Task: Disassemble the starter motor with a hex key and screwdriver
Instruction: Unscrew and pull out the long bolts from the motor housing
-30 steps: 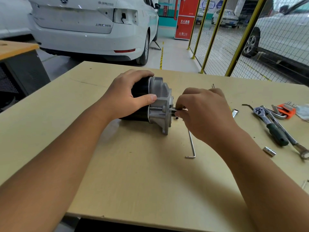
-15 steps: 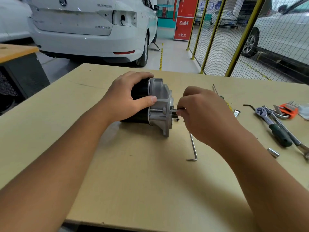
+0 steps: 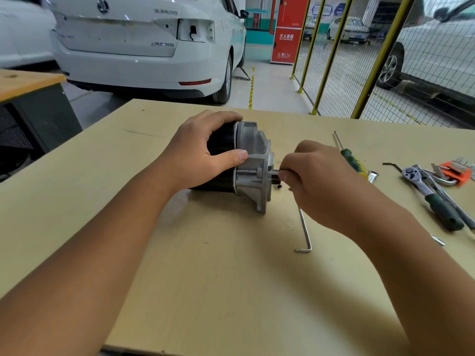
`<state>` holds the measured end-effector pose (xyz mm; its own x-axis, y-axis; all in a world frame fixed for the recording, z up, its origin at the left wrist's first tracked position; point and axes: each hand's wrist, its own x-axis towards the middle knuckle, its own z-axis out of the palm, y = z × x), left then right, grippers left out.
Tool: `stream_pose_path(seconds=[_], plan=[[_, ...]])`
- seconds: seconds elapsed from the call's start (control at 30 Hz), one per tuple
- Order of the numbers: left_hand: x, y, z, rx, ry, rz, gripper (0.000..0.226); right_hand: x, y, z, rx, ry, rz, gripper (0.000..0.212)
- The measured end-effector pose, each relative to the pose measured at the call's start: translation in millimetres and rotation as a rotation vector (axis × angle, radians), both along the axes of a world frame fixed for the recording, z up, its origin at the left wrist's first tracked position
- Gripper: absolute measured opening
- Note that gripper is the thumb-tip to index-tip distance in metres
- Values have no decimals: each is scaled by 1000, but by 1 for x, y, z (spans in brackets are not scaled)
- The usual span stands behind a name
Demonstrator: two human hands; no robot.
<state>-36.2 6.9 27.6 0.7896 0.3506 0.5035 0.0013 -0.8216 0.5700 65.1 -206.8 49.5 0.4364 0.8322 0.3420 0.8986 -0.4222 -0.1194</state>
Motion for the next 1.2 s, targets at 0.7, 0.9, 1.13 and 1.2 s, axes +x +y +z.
stream_pose_path(seconds=[0.7, 0.9, 1.13, 1.2], plan=[[-2, 1, 2, 27, 17, -26, 82, -8, 4, 3, -82, -38, -5, 19], [-3, 5, 2, 15, 28, -39, 92, -8, 7, 5, -30, -253, -58, 16], [0, 5, 0, 37, -1, -27, 79, -1, 7, 1, 86, -62, 32, 6], [0, 4, 0, 45, -1, -21, 79, 2, 7, -1, 119, -22, 60, 6]])
